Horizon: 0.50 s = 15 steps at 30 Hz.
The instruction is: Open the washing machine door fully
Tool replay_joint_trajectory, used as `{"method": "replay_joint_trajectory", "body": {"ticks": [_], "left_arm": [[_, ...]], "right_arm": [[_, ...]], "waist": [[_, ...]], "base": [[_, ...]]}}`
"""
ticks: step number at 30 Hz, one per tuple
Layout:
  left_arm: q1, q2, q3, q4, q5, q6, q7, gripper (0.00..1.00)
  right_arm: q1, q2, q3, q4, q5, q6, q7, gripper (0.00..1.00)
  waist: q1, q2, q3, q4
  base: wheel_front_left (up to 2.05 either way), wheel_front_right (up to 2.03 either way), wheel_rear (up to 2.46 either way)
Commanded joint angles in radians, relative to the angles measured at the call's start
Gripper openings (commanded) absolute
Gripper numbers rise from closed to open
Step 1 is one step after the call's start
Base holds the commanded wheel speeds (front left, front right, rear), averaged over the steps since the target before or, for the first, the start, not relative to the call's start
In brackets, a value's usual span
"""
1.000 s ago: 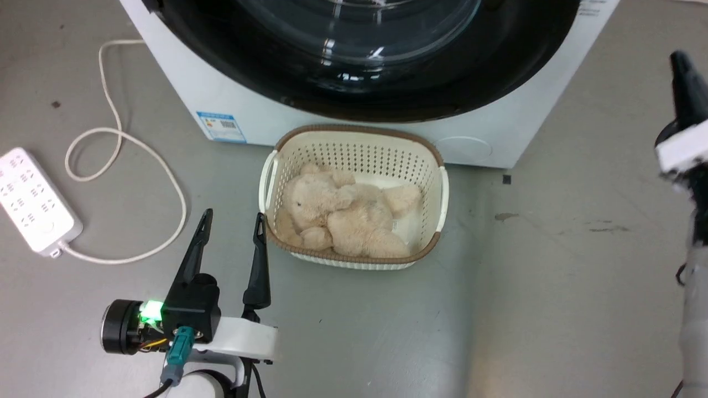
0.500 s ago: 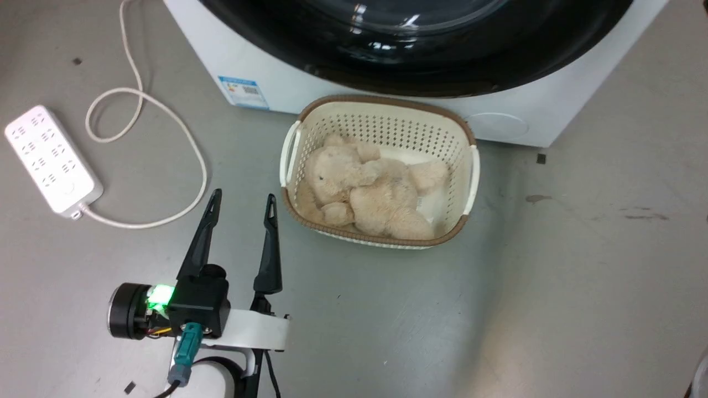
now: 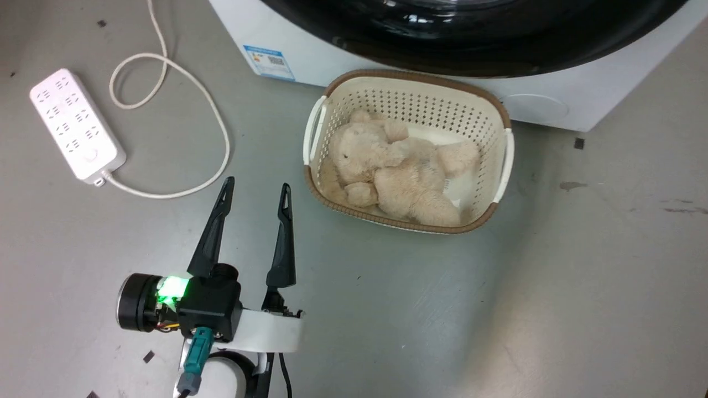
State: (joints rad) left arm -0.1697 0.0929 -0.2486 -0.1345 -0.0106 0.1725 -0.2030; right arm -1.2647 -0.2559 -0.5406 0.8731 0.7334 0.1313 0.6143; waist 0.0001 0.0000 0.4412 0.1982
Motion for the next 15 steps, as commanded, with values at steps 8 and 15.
{"method": "replay_joint_trajectory", "body": {"ticks": [8,15], "left_arm": [[-0.035,0.011,-0.047,-0.028,0.007,0.035,-0.034,1.00],[-0.052,0.015,-0.062,-0.029,0.003,0.052,-0.049,1.00]], "right_arm": [[-0.226,-0.055,-0.086,0.235,0.058,0.000,0.140,0.00],[-0.241,-0.069,-0.095,0.313,0.070,-0.001,0.228,0.00]], "waist": [[-0.0001,0.0000,0.055,0.038],[-0.0001,0.0000,0.056,0.041]], "base": [[0.00,0.00,0.00],[0.00,0.00,0.00]]}}
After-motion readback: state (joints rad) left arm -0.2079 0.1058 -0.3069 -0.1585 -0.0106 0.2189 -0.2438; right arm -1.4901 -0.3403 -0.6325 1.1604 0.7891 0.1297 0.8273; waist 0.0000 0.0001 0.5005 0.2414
